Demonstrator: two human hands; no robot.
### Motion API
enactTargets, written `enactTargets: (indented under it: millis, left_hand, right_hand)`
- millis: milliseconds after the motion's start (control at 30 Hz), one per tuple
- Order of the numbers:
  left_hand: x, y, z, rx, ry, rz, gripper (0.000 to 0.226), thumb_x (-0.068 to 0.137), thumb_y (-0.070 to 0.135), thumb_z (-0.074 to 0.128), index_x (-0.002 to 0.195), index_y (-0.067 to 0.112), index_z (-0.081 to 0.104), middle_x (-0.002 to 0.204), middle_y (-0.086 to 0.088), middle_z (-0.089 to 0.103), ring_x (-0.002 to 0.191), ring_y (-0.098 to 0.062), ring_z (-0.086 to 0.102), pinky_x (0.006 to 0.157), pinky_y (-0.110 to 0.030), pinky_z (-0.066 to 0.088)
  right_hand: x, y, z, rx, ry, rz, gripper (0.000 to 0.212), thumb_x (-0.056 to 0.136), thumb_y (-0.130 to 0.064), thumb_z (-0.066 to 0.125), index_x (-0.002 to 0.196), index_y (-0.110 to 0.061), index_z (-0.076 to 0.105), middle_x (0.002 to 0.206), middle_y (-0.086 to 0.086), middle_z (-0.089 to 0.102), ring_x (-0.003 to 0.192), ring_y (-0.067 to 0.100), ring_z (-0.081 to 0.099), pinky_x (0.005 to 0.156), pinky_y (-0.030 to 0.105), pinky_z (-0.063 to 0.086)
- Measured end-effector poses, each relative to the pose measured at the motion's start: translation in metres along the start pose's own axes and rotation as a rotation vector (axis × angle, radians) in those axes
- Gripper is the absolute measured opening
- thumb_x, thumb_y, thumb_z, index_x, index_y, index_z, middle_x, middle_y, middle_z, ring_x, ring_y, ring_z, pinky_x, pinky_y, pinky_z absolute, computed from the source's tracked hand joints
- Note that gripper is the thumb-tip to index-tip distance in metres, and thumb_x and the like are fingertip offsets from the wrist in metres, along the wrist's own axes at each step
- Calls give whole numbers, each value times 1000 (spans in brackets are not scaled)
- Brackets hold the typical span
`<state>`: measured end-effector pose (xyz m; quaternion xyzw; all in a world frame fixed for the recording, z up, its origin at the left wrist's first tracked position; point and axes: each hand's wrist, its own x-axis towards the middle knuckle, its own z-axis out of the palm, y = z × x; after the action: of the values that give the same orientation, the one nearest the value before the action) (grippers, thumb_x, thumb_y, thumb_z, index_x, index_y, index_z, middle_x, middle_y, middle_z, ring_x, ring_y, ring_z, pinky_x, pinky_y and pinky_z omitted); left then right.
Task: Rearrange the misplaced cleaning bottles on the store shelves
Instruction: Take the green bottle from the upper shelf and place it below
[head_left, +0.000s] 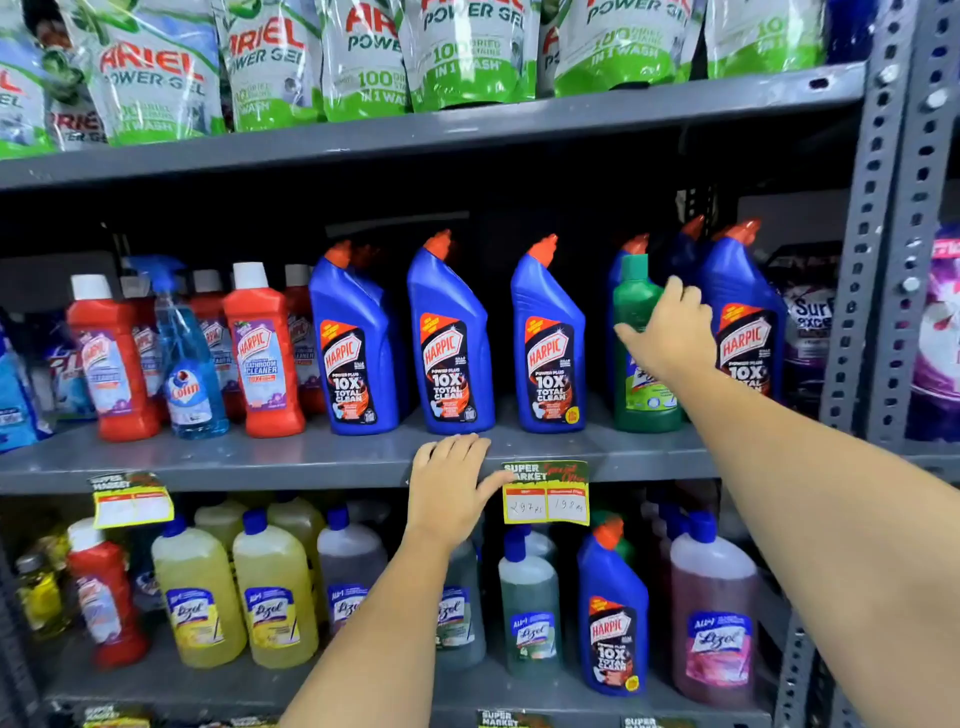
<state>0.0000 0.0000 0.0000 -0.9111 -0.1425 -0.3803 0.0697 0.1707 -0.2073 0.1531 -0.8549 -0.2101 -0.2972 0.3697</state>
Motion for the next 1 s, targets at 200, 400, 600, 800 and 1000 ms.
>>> enactTargets:
  millis: [200,400,600,800,1000]
  left_hand:
    - [8,0,1,-5,124,14,61,90,64,33,119,20,64,119,2,65,110,-19,57,96,-34,33]
    - [-35,2,21,-20,75,-1,60,91,63,32,120,21,63,119,2,65,110,-19,56,96,-34,31]
    - [-12,-1,11,18,103,5,62,91,63,30,120,18,63,117,0,65,108,-20,56,94,-35,33]
    - [1,2,2,10,95,18,67,91,64,26,122,15,61,118,-1,64,109,-22,54,96,-36,32]
    - [-47,-1,15,14,164,-60,65,97,51,32,148,10,31,157,-14,23,145,-29,15,116,-51,10]
  right_hand:
    - [8,1,-9,98,-47,66,100,72,-36,84,144,-1,25,142,22,30,115,51,52,95,51,44]
    - [-24,15,-7,147,-106,37,93,68,-32,88,138,-4,33,138,20,32,117,45,52,98,47,43]
    - [-30,15,-38,326,-11,-12,93,62,-31,91,136,-7,40,133,14,49,122,29,50,94,29,38]
    - [-94,21,-72,455,81,-115,88,59,-34,90,132,-16,46,126,2,55,117,21,54,96,26,40]
    - [-188,42,-37,495,-99,-77,87,55,-32,92,130,-20,49,123,0,59,111,21,59,100,37,47]
